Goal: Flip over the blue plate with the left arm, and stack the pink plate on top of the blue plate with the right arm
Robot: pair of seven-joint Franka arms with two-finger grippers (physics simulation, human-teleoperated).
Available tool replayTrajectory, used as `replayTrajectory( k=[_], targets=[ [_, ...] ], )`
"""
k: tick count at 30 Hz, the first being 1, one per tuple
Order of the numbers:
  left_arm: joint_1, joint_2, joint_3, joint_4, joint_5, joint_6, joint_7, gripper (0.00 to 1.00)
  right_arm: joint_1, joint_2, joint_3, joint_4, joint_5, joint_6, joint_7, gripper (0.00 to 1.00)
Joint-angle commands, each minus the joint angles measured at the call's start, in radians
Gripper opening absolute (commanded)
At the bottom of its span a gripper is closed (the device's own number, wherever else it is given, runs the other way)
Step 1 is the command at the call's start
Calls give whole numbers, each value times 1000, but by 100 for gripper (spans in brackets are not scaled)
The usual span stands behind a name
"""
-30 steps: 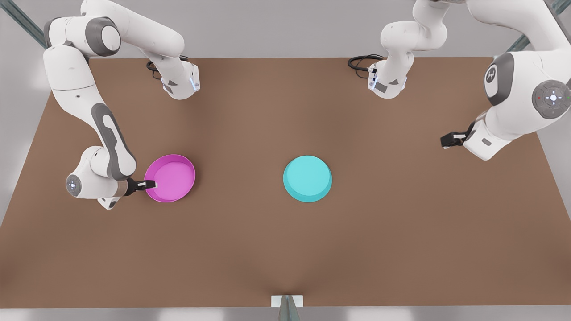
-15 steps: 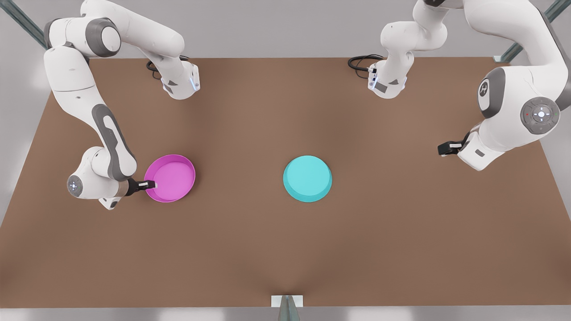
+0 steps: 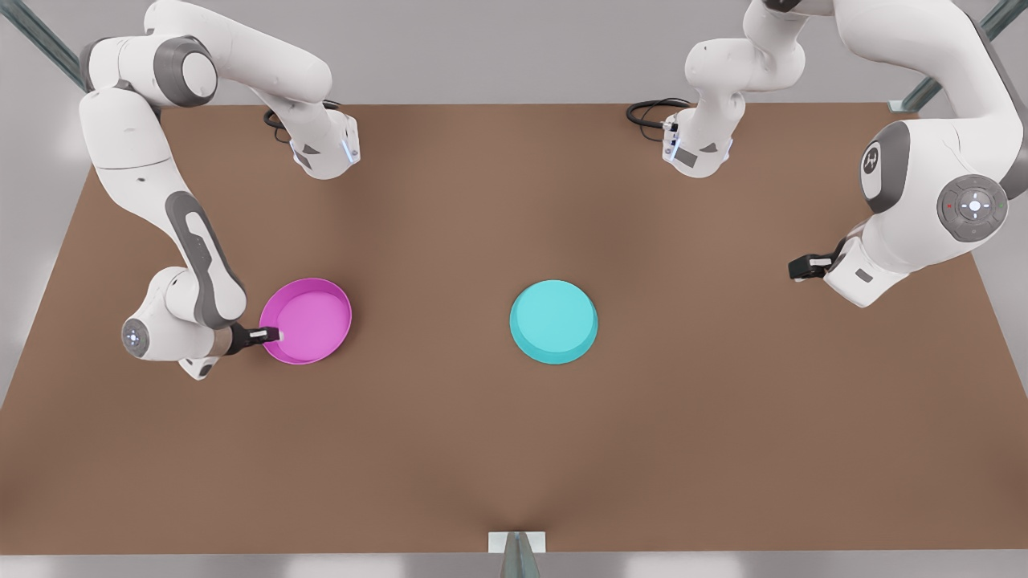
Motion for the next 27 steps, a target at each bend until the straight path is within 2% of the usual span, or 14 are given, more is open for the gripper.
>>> replayTrajectory(
  k=[1,7,10,11,13,27],
  targets=[
    [0,0,0,0,1,0,0,100,0,0,0,-1,0,0,-4,52],
    [0,0,0,0,1,0,0,100,0,-2,0,0,0,0,-5,36],
    [0,0,0,0,1,0,0,100,0,-2,0,0,0,-3,-5,32],
    [0,0,0,0,1,0,0,100,0,-2,0,0,0,-6,-7,26],
    [0,0,0,0,1,0,0,100,0,-2,0,0,0,-17,-11,21],
    [0,0,0,0,1,0,0,100,2,-2,0,-1,0,-25,-27,21]
  ],
)
